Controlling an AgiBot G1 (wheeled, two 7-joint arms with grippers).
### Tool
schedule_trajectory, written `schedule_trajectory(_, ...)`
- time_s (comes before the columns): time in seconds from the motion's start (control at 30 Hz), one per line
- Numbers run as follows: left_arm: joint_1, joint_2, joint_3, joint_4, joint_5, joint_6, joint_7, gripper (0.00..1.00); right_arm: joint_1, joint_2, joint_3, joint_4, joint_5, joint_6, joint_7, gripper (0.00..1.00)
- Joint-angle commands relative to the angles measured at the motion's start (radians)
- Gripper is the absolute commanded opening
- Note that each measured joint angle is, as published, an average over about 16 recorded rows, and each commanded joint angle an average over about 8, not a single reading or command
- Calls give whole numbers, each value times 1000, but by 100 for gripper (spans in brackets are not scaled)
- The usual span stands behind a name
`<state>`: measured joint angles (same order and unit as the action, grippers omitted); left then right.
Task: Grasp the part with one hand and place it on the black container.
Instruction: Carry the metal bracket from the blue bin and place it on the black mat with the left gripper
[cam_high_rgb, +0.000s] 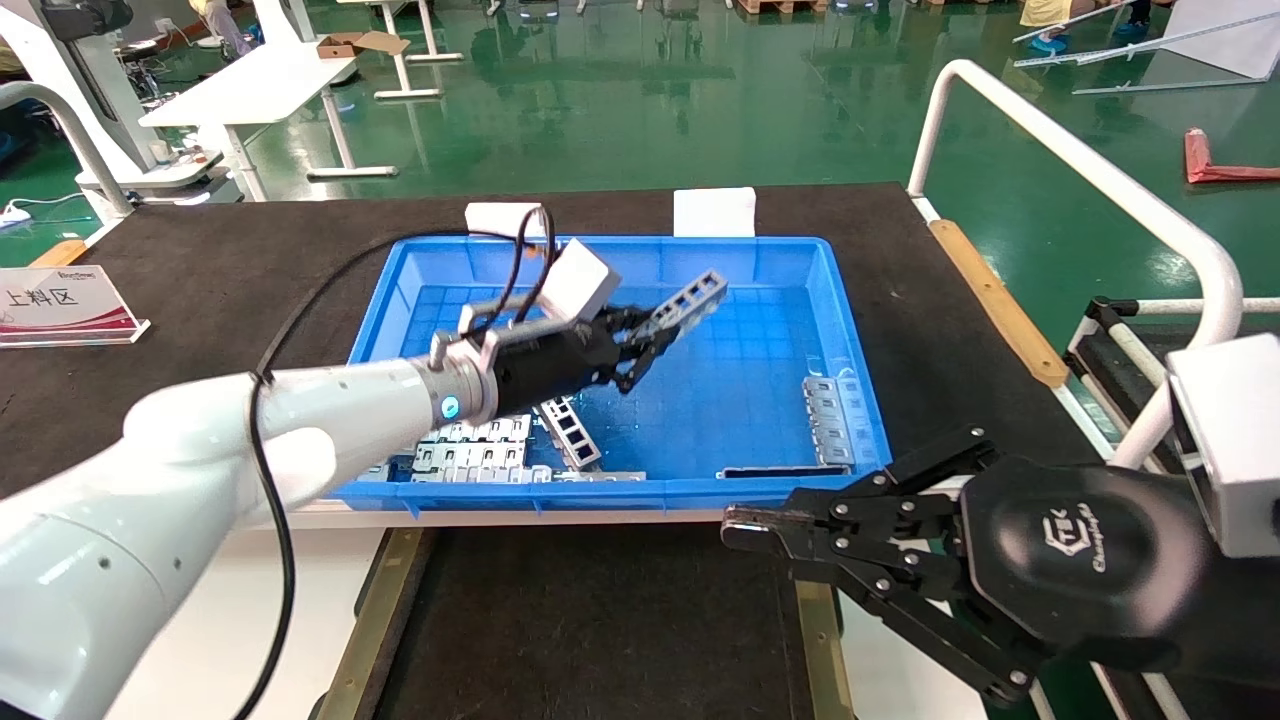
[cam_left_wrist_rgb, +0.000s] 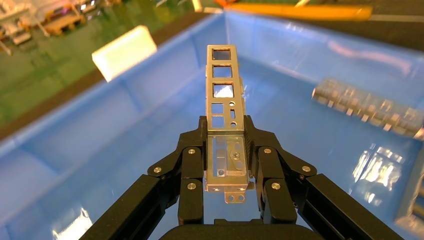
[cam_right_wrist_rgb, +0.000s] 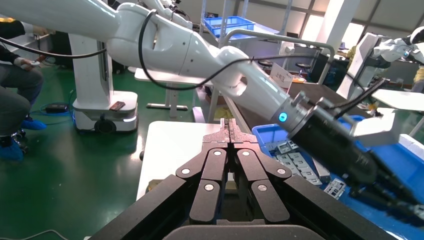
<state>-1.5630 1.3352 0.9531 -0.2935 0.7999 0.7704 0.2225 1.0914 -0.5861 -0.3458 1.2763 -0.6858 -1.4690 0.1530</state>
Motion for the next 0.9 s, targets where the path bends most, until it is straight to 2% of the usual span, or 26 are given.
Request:
schedule_trajectory(0.03,-16,-4,-2,0,-12,26,9,0,0,0,0,0,0,0,0,0)
schedule_trajectory(0.3,-33,-87,-18,-22,-56,319,49,0,0,0,0,0,0,0,0,0)
schedule_trajectory(0.5,-2,-176,-18,-112,-69,453,45,0,0,0,0,0,0,0,0,0)
schedule_trajectory(0.7,67,-282,-18,-299,-84,481,3,0,0,0,0,0,0,0,0,0)
schedule_trajectory(0.9,153,-390,-18,-546,-92,400,-68,0,0,0,-1,0,0,0,0,0)
